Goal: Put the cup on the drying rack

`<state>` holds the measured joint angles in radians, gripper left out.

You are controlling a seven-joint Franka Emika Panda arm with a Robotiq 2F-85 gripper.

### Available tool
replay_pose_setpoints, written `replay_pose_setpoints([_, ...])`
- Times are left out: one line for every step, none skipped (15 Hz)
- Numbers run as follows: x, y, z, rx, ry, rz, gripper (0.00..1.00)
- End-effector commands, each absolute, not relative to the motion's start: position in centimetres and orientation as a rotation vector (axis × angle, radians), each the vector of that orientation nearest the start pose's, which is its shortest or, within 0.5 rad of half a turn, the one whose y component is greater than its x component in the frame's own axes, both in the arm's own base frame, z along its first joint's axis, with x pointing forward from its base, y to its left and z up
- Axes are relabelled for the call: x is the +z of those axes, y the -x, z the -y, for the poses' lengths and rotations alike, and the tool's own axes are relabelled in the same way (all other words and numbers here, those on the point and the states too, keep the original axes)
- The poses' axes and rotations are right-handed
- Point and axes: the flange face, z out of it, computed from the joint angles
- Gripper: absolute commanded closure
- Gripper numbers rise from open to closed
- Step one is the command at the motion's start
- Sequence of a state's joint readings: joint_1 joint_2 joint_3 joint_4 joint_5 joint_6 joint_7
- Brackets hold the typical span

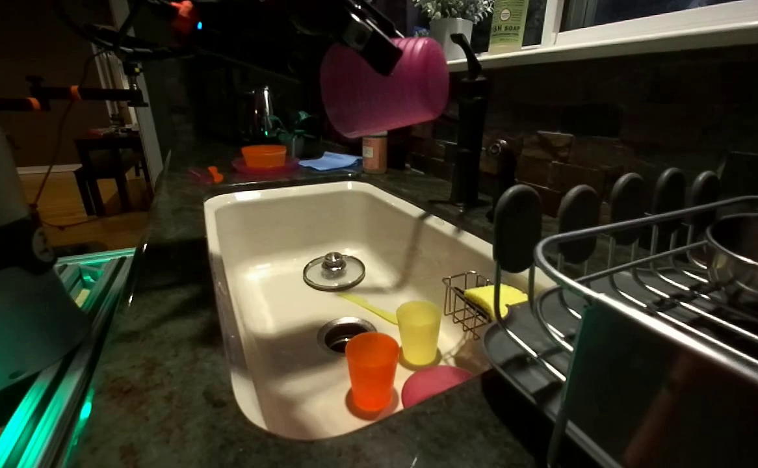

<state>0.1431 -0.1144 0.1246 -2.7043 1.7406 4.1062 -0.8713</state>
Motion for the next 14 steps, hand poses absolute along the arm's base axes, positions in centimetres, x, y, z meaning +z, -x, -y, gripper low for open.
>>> replay_pose_setpoints([37.5,-31.5,6.1,1.062,-2.071,0.949,0.55])
replay_pose_setpoints([37.5,-31.5,6.4,1.064,-2.059,0.938,0.55])
replay_pose_setpoints([37.5,-31.5,6.8,1.067,-2.055,0.931,0.55])
replay_pose_setpoints([37.3,-31.6,7.2,1.07,-2.057,0.925,0.55])
replay_pose_setpoints([37.1,-31.6,7.6,1.068,-2.052,0.928,0.55])
replay_pose_setpoints([37.0,-31.4,8.0,1.07,-2.04,0.933,0.55])
replay_pose_setpoints([37.2,-31.1,8.5,1.086,-2.021,0.939,0.55])
replay_pose_setpoints([37.4,-30.9,8.9,1.106,-2.006,0.937,0.55])
replay_pose_setpoints([38.0,-32.0,9.2,1.115,-1.99,0.944,0.55])
replay_pose_setpoints([38.1,-31.9,9.6,1.125,-1.977,0.943,0.55])
replay_pose_setpoints([38.2,-32.1,10.0,1.134,-1.968,0.947,0.55])
replay_pose_setpoints([38.3,-32.1,10.4,1.135,-1.959,0.951,0.55])
replay_pose_setpoints([38.4,-32.1,10.7,1.139,-1.954,0.955,0.55])
replay_pose_setpoints([38.4,-32.2,11.1,1.142,-1.948,0.958,0.55])
